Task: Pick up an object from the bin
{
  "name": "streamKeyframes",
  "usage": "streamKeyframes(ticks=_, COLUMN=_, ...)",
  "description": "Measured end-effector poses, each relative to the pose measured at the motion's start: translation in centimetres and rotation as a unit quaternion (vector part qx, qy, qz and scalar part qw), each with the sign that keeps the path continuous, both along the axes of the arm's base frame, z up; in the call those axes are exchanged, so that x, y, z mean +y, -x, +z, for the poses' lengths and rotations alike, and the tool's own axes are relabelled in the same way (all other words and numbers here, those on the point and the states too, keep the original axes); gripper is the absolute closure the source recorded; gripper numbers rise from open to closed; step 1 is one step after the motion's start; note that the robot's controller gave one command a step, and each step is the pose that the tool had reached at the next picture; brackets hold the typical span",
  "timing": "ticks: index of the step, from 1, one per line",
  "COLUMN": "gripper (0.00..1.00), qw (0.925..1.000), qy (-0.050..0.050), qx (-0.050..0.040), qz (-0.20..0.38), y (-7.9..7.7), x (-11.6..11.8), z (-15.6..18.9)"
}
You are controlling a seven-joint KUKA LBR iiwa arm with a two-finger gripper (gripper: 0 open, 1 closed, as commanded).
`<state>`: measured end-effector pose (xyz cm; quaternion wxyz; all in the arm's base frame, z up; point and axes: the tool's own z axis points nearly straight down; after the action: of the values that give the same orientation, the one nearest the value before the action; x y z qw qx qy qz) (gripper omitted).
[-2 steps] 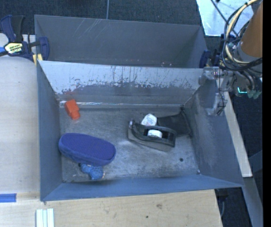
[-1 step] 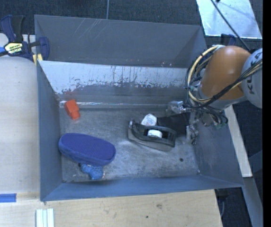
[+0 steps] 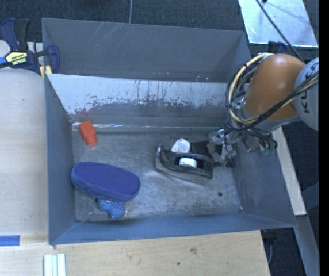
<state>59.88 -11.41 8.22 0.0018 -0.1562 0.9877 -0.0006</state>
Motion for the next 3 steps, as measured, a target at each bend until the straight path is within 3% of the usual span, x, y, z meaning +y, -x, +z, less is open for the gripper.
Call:
streamKeyframes(ticks=1, gripper=0.0, qw=1.0, qy=0.0, qx=-0.0001, qz=0.001, y=-0.01, x=0.03, z=0.0)
streamKeyframes(ticks=2, gripper=1.0, qw=1.0, qy=0.0, qx=-0.0002, qz=0.001, y=-0.01, x=0.04, z=0.0)
streamKeyframes(ticks=3, gripper=0.0, qw=1.0, qy=0.0, qx=-0.0002, qz=0.001, y=-0.01, x=0.04, z=0.0)
